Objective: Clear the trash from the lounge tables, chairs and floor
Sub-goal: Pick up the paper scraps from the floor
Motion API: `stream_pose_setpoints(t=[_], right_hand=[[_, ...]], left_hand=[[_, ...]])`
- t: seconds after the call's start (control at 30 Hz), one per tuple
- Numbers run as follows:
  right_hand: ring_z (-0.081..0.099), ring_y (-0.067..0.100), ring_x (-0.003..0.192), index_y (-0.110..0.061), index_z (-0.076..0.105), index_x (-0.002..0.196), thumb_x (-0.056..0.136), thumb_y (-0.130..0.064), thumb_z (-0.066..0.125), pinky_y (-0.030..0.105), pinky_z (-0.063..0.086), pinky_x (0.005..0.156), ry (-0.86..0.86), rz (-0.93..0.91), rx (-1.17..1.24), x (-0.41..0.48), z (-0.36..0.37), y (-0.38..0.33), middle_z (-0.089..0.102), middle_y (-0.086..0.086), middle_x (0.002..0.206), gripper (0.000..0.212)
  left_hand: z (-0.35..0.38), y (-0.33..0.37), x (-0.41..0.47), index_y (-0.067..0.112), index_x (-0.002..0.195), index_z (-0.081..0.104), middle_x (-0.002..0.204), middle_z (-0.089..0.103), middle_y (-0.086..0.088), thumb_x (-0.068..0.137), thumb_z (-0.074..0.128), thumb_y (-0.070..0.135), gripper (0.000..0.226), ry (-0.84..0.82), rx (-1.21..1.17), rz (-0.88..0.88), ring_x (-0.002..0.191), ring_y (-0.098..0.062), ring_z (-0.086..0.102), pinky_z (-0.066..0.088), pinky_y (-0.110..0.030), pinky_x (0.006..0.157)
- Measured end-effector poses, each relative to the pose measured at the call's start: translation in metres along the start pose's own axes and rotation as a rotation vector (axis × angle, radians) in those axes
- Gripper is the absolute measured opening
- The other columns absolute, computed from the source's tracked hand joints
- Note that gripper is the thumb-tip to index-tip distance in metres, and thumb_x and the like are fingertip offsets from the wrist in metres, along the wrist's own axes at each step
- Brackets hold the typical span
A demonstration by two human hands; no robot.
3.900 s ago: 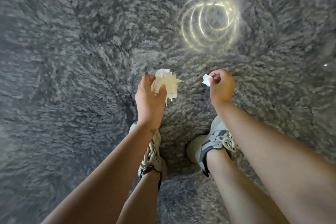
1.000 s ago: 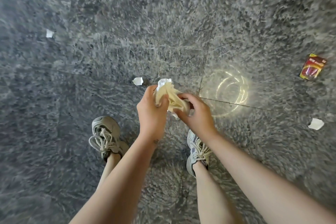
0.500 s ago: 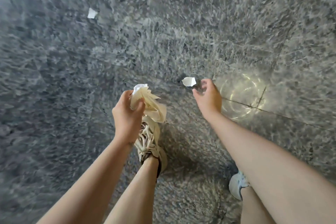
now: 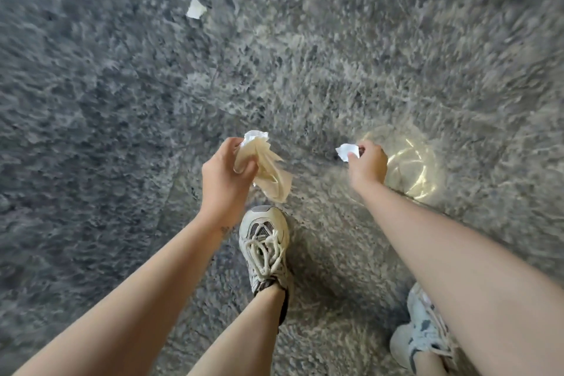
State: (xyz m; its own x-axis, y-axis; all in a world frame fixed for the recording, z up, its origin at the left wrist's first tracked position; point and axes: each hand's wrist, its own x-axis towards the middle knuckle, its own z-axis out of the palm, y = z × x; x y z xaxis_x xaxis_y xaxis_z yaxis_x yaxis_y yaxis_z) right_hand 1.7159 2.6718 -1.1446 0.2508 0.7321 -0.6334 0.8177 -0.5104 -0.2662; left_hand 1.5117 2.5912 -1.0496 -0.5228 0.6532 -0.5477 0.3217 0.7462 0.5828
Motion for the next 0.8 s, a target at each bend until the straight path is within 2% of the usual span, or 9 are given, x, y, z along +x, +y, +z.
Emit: stream_pose_setpoints(t=[0.1, 0.23, 0.33, 0.43, 0.57, 0.67, 0.73, 0.8], right_hand=[[0.051, 0.02, 0.08, -0.006, 0.063, 0.099, 0.088, -0.005, 0.053, 0.025, 0.034, 0.065, -0.03, -0.083, 0.002, -0.013, -0.027, -0.056, 0.065, 0.011, 0.098, 0.015], [0.059, 0.027, 0.086, -0.006, 0.065, 0.094, 0.085, -0.008, 0.057, 0.026, 0.032, 0.063, -0.042, -0.211, 0.015, -0.023, -0.054, -0.156, 0.066, 0.011, 0.093, 0.012], [0.059, 0.028, 0.093, -0.006, 0.065, 0.099, 0.08, -0.009, 0.066, 0.026, 0.036, 0.071, -0.071, -0.312, 0.066, -0.027, -0.053, -0.224, 0.066, 0.013, 0.1, 0.019], [0.057, 0.027, 0.098, -0.004, 0.062, 0.103, 0.075, -0.009, 0.072, 0.027, 0.038, 0.081, -0.126, -0.441, 0.051, -0.021, -0.034, -0.276, 0.063, 0.013, 0.107, 0.03], [0.053, 0.024, 0.101, -0.004, 0.058, 0.109, 0.072, -0.01, 0.076, 0.018, 0.032, 0.077, -0.173, -0.552, -0.023, -0.005, 0.007, -0.319, 0.059, 0.013, 0.111, 0.042], [0.05, 0.023, 0.108, -0.005, 0.055, 0.116, 0.072, -0.01, 0.077, 0.017, 0.03, 0.079, -0.239, -0.608, -0.106, 0.017, 0.047, -0.339, 0.053, 0.013, 0.119, 0.049], [0.049, 0.023, 0.111, -0.007, 0.053, 0.119, 0.073, -0.01, 0.076, 0.018, 0.029, 0.08, -0.238, -0.614, -0.174, 0.034, 0.072, -0.35, 0.051, 0.012, 0.123, 0.052], [0.049, 0.023, 0.11, -0.008, 0.051, 0.12, 0.074, -0.007, 0.075, 0.018, 0.029, 0.076, -0.237, -0.609, -0.21, 0.049, 0.092, -0.357, 0.049, 0.011, 0.125, 0.052]], left_hand=[[-0.038, 0.022, 0.003, 0.016, 0.101, 0.061, 0.075, 0.054, 0.02, 0.081, 0.061, 0.006, 0.022, 0.033, -0.075, -0.04, 0.066, 0.016, 0.051, 0.037, -0.001, 0.057], [-0.091, 0.05, 0.023, 0.019, 0.095, 0.059, 0.073, 0.054, 0.019, 0.08, 0.061, 0.005, 0.021, 0.117, -0.159, -0.063, 0.064, 0.008, 0.052, 0.035, -0.002, 0.057], [-0.12, 0.059, 0.042, 0.019, 0.094, 0.06, 0.074, 0.056, 0.018, 0.079, 0.06, 0.004, 0.021, 0.173, -0.213, -0.066, 0.065, 0.009, 0.053, 0.036, -0.002, 0.056], [-0.136, 0.056, 0.059, 0.021, 0.092, 0.058, 0.075, 0.056, 0.018, 0.079, 0.059, 0.003, 0.022, 0.229, -0.267, -0.084, 0.064, 0.016, 0.051, 0.037, -0.002, 0.057], [-0.138, 0.037, 0.079, 0.017, 0.09, 0.059, 0.074, 0.056, 0.016, 0.08, 0.059, 0.003, 0.017, 0.304, -0.326, -0.139, 0.063, 0.014, 0.05, 0.037, -0.003, 0.057], [-0.132, 0.02, 0.092, 0.021, 0.086, 0.058, 0.071, 0.058, 0.014, 0.08, 0.059, 0.003, 0.019, 0.356, -0.351, -0.176, 0.064, 0.012, 0.052, 0.038, -0.004, 0.058], [-0.126, 0.007, 0.103, 0.024, 0.084, 0.058, 0.071, 0.059, 0.013, 0.081, 0.06, 0.005, 0.019, 0.376, -0.375, -0.207, 0.064, 0.007, 0.053, 0.043, -0.01, 0.06], [-0.12, -0.004, 0.114, 0.029, 0.08, 0.057, 0.069, 0.06, 0.014, 0.081, 0.06, 0.006, 0.023, 0.413, -0.398, -0.241, 0.063, 0.004, 0.053, 0.049, -0.021, 0.063]])
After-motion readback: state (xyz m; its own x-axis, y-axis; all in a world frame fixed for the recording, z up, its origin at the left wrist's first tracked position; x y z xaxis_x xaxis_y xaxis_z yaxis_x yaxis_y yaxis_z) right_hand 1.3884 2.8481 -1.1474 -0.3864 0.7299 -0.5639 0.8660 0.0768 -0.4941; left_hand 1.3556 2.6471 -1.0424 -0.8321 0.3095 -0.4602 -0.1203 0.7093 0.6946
